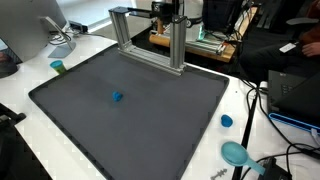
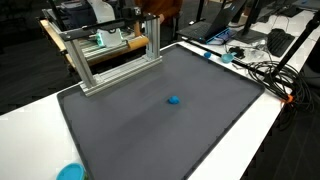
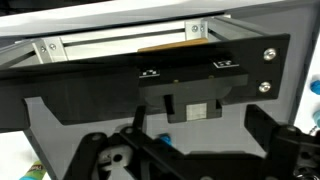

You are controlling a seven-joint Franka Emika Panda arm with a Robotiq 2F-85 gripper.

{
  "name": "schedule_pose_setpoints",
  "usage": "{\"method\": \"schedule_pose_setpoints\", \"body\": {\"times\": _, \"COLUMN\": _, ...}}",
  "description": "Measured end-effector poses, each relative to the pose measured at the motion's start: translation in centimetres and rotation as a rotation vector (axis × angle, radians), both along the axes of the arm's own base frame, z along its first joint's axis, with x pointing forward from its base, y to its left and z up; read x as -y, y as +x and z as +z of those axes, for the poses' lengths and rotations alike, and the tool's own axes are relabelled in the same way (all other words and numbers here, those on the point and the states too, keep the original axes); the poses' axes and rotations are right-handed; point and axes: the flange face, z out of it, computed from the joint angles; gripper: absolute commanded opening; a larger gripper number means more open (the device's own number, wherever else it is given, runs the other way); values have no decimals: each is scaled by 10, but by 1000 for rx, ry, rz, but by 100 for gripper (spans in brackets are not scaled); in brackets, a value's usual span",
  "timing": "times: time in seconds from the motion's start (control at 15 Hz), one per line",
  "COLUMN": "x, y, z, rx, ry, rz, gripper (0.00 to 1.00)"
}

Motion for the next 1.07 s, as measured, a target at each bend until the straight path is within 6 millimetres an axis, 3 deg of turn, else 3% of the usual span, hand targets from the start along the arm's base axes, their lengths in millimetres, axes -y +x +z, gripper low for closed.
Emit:
{"method": "schedule_pose_setpoints", "body": {"times": 0.4, "x": -1, "y": 6, "z": -13, "rx": -33, "ry": 0, "rz": -10, "gripper": 100}}
{"method": "schedule_pose_setpoints", "body": {"times": 1.07, "x": -16, "y": 10, "z": -15, "rx": -22, "ry": -31, "rz": -2, "gripper": 100}}
